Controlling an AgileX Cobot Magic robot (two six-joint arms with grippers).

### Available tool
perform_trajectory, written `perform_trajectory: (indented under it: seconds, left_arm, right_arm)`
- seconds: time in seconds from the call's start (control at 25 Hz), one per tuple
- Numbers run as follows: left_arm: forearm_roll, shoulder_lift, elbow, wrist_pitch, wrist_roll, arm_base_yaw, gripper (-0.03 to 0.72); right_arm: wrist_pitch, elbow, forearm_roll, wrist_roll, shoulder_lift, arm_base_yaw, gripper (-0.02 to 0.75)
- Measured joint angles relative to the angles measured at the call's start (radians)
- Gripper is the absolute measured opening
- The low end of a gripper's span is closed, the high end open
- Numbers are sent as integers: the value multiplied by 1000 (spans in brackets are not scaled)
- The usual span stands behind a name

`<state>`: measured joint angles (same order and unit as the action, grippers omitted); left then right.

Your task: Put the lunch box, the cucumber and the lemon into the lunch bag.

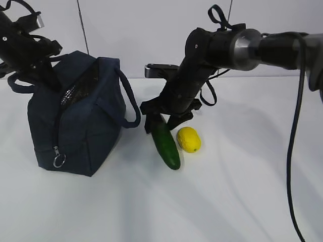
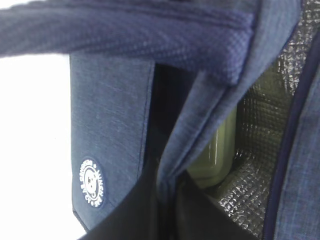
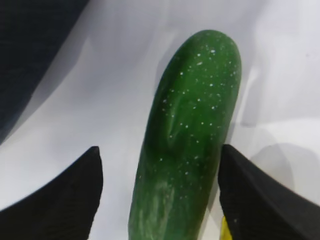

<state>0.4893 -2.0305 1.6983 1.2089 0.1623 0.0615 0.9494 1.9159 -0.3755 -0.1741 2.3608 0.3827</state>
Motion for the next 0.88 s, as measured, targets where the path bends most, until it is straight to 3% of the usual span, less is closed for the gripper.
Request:
perform_trajectory:
  seconds: [0.64,0.88]
  left_arm:
    - [0,0,0,0,6,0,-1]
    - [0,0,0,0,6,0,-1]
  right_arm:
    - [30,26,17,16,47,16,516]
    - [36,26,17,16,47,16,414]
